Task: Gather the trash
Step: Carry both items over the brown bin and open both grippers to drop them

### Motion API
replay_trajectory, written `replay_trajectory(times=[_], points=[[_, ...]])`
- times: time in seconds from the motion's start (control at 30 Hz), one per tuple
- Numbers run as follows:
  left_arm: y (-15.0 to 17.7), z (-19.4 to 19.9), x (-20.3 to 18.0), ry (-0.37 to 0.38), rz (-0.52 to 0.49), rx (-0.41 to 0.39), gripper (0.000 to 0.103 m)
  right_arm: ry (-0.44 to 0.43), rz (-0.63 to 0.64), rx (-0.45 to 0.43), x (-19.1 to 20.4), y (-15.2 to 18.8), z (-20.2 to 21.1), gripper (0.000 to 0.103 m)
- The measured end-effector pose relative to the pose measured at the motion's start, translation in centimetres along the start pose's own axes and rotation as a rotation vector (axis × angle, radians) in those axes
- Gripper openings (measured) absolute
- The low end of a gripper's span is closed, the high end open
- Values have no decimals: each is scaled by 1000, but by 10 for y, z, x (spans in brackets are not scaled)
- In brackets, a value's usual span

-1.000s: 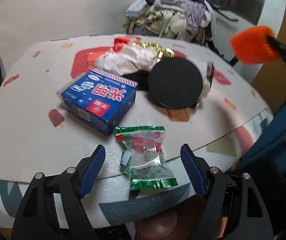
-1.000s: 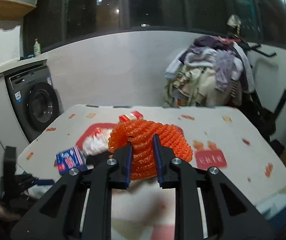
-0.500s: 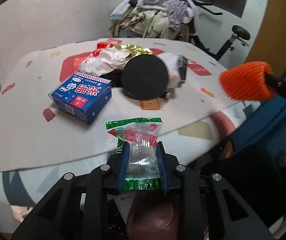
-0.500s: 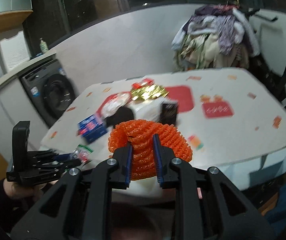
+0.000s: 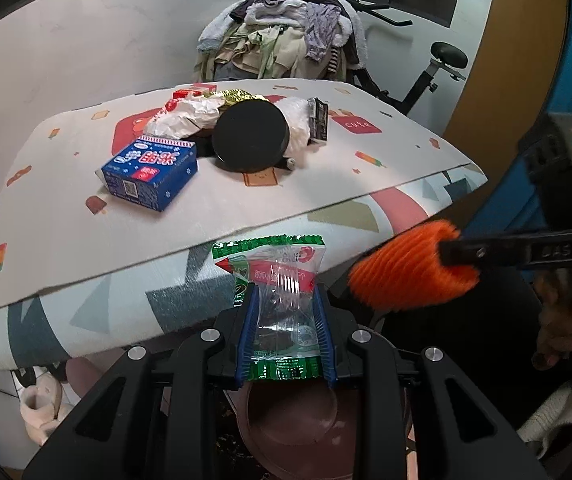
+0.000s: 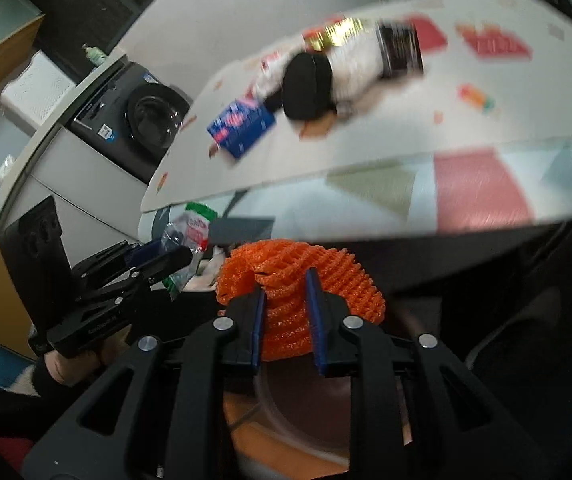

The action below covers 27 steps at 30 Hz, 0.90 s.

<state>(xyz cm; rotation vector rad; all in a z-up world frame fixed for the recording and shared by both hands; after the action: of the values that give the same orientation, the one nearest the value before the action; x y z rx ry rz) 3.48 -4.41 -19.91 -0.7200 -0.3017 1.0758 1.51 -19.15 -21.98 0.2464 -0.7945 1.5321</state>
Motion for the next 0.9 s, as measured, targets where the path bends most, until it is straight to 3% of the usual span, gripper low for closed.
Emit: replay_trajectory(times=[0.3,0.4,0.47,0.53,0.67,0.8,0.9], points=[[16,-8,1,10,5,25,27,4,-114,140,-24,20,-42,23],[20,-11,1,13,2,29,27,39,-129,160,-34,22,-52,29],[22,-13,0,20,-5,28,27,32,-146,170,-41,22,-57,38],[24,-14,-1,37,-16,29,27,40,-134,166,-43,20,-58,58],[29,-19,3,46,-32,29,27,92,-22,116,-39,7,-53,69],[32,-25,5,75,-4,42,27,164,181,4,-27,-13,-39,95],[31,-27,3,97,-8,33,27,219,339,-68,-15,-26,-28,97]])
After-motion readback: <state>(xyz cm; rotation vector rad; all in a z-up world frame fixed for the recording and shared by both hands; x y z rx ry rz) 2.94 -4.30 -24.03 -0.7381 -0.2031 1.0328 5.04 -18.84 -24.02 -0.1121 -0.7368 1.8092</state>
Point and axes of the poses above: each gripper's, at about its wrist camera, not at the fingertips, and z roughly against the way its jaws point, x to its left, y to its underside, the point moved 9 cm from there along -z, roughly the way its jaws point, and after that the axes turned 2 degrees about -z, right-handed, at the moved point
